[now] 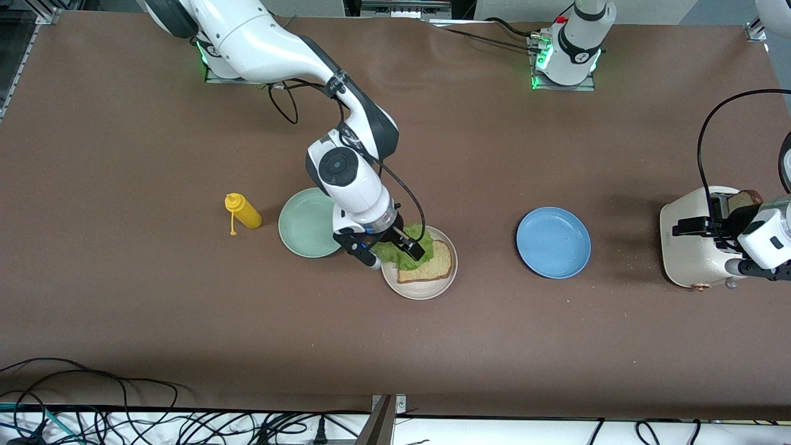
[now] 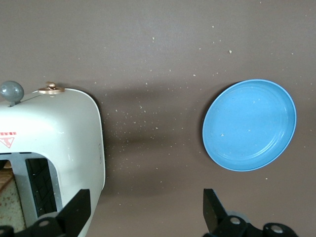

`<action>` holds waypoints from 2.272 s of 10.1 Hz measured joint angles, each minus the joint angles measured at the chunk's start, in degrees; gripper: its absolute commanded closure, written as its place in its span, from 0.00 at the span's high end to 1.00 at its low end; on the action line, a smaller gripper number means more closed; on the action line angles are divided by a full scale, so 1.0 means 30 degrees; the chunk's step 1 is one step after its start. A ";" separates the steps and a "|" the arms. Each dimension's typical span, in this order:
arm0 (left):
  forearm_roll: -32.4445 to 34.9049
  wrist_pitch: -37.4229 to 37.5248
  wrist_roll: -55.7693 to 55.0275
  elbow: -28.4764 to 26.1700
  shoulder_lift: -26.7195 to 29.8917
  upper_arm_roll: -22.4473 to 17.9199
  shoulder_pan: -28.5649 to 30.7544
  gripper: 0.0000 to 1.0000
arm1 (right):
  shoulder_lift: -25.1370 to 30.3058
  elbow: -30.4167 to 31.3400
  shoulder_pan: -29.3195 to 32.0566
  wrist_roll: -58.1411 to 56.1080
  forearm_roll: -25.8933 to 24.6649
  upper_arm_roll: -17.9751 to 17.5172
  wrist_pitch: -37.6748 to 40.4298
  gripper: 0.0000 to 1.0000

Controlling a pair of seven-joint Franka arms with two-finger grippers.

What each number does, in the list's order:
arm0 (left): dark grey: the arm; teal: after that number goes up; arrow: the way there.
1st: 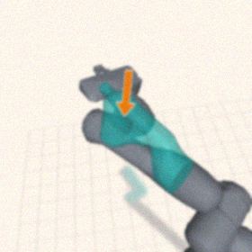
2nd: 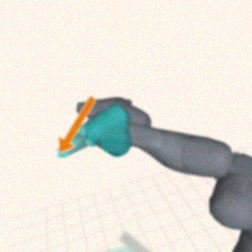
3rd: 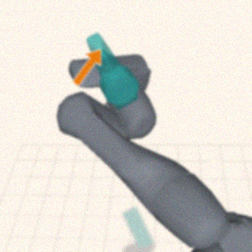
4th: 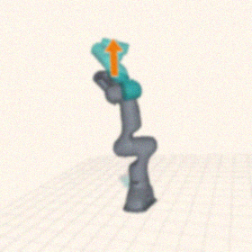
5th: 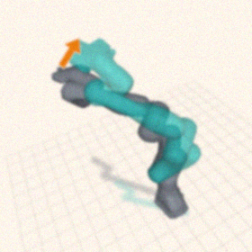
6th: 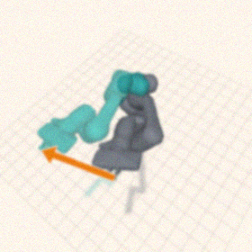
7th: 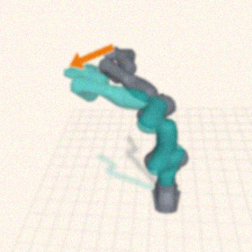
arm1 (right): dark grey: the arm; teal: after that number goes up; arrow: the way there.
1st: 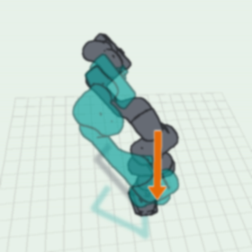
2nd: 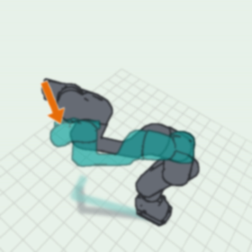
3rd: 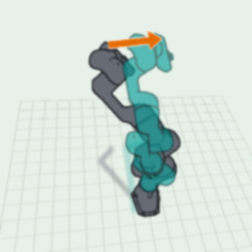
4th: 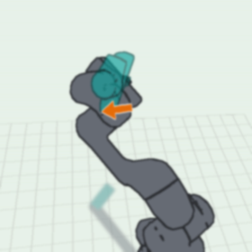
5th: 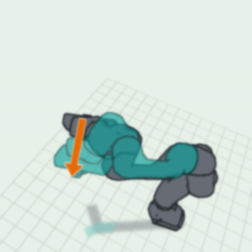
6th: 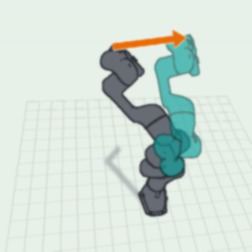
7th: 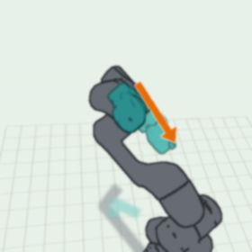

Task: Make sandwich on beige plate with both arms
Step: 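Withdraw the right gripper from the plate toward the mustard bottle, then lower the right gripper around the yellow mustard bottle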

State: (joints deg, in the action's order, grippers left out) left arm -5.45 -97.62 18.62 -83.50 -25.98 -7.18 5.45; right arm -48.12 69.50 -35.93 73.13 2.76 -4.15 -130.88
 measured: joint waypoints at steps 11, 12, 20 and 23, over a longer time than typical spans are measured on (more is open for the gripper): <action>0.0001 0.0000 -0.0005 0.0023 0.0002 -0.0191 0.0015 1.00 | 0.6989 0.3628 0.4842 -1.8409 -0.1593 0.2089 1.1577 1.00; 0.0001 0.0000 -0.0005 0.0030 0.0012 -0.0315 0.0029 1.00 | 0.8517 0.5659 0.6011 -2.1283 -0.1554 0.2119 1.1161 1.00; 0.0003 0.0006 -0.0006 0.0081 0.0084 -0.0381 0.0058 1.00 | 1.4539 1.6970 1.2157 -4.3776 0.5281 0.5057 0.6572 1.00; 0.0003 0.0009 -0.0007 0.0081 0.0084 -0.0382 0.0060 1.00 | 1.2715 1.7942 1.3352 -5.3110 1.1157 0.5634 0.6238 1.00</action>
State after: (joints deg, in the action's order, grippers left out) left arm -5.44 -97.59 18.60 -83.26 -25.73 -8.33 5.63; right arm -9.97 123.33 4.12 -86.20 36.23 12.75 -112.17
